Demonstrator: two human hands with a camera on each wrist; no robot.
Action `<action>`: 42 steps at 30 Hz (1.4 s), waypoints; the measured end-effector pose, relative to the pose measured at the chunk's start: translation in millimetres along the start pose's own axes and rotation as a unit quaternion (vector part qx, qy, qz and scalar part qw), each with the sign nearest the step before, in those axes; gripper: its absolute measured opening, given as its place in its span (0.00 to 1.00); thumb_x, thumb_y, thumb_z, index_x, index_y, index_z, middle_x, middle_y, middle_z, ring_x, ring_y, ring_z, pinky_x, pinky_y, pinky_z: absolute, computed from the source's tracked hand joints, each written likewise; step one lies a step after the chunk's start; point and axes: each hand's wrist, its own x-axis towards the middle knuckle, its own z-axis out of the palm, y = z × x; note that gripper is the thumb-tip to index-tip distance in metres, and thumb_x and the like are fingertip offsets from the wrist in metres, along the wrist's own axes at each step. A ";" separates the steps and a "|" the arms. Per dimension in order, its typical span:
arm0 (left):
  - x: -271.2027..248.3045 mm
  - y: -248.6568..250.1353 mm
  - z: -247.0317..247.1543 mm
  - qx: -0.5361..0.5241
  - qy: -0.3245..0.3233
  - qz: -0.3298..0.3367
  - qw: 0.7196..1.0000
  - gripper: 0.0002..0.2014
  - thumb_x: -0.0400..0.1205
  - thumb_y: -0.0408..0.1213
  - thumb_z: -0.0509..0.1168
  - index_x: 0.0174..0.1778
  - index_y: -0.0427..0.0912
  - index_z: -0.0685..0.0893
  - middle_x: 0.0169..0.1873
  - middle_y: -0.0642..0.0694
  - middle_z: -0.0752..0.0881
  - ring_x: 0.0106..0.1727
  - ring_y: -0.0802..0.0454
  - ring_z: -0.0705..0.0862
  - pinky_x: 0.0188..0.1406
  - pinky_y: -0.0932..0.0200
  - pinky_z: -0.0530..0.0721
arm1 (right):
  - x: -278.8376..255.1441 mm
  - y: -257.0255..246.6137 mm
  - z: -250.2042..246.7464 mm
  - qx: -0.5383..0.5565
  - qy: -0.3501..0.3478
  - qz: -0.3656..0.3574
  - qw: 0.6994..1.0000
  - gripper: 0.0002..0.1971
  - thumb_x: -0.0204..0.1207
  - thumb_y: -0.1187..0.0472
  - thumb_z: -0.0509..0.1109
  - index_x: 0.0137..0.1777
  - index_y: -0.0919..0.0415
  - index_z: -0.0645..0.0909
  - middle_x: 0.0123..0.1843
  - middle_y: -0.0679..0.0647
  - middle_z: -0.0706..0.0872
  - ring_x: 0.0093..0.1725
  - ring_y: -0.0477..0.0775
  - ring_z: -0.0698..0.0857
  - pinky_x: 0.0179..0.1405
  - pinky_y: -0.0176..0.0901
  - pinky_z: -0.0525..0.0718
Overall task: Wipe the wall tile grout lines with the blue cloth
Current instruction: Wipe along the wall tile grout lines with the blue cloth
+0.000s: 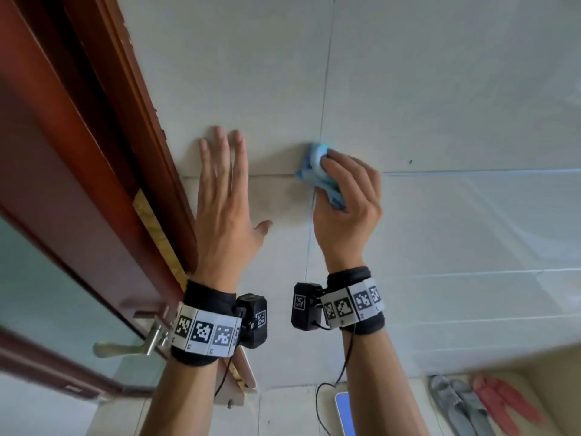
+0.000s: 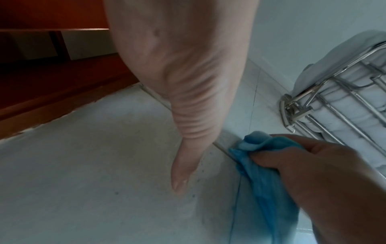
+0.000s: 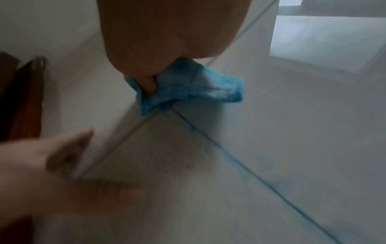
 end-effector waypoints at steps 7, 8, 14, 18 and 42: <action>-18.5 -15.6 12.9 0.023 -0.010 -0.002 1.000 0.72 0.64 0.44 0.89 0.93 0.35 0.44 0.92 0.35 0.41 0.93 0.35 0.39 0.93 0.39 0.48 | -110.2 1.5 10.2 -0.012 -0.056 0.068 0.996 0.14 0.71 0.82 0.81 0.52 0.68 0.93 0.58 0.58 0.93 0.60 0.64 0.88 0.58 0.58 0.88; -22.9 -18.4 15.7 0.022 -0.011 -0.004 1.000 0.72 0.64 0.44 0.89 0.93 0.35 0.44 0.92 0.35 0.41 0.93 0.35 0.39 0.93 0.40 0.46 | -112.2 -0.9 8.6 -0.011 -0.063 0.074 0.995 0.14 0.71 0.82 0.80 0.53 0.68 0.93 0.59 0.58 0.93 0.60 0.64 0.88 0.57 0.58 0.88; -33.0 -27.9 25.5 0.027 -0.011 0.005 1.000 0.72 0.63 0.43 0.89 0.93 0.38 0.44 0.92 0.34 0.42 0.93 0.35 0.40 0.93 0.44 0.43 | -20.3 -27.1 7.0 0.025 0.037 0.054 0.998 0.14 0.70 0.79 0.83 0.55 0.70 0.92 0.59 0.59 0.92 0.58 0.64 0.89 0.58 0.55 0.88; -30.7 -34.5 31.2 0.026 0.012 0.011 1.000 0.70 0.63 0.42 0.88 0.93 0.37 0.46 0.93 0.36 0.47 0.93 0.37 0.44 0.93 0.43 0.48 | 4.2 -29.1 31.5 0.022 0.027 0.015 0.999 0.15 0.69 0.81 0.81 0.53 0.69 0.93 0.58 0.58 0.93 0.58 0.63 0.88 0.59 0.48 0.86; -28.6 -11.3 57.7 -0.003 0.040 -0.020 0.999 0.68 0.70 0.69 0.73 0.91 0.30 0.43 0.91 0.30 0.47 0.93 0.36 0.45 0.93 0.45 0.45 | -47.3 -23.3 20.9 0.007 -0.006 0.052 0.999 0.11 0.73 0.79 0.77 0.53 0.69 0.93 0.58 0.60 0.93 0.58 0.64 0.88 0.59 0.49 0.86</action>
